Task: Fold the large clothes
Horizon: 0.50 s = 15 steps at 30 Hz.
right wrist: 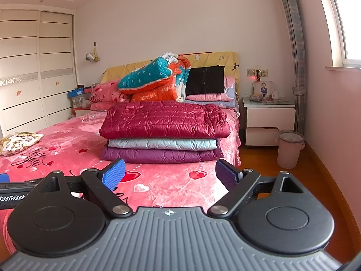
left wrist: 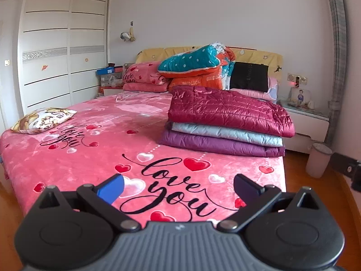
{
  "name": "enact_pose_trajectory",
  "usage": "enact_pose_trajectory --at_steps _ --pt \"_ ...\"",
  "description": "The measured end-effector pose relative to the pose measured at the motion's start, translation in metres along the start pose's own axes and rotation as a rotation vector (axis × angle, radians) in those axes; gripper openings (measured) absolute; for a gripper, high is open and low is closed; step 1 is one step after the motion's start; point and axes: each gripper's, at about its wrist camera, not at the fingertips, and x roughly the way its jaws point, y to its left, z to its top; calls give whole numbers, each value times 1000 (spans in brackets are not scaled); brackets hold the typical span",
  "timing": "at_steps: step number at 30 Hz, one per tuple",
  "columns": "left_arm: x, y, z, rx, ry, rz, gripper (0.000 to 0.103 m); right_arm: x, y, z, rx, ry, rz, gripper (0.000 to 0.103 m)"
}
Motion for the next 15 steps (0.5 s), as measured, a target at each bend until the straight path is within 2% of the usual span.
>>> enact_pose_trajectory --at_steps 15 --pt "9 -9 -8 14 21 -4 102 13 -6 -4 -23 25 15 103"
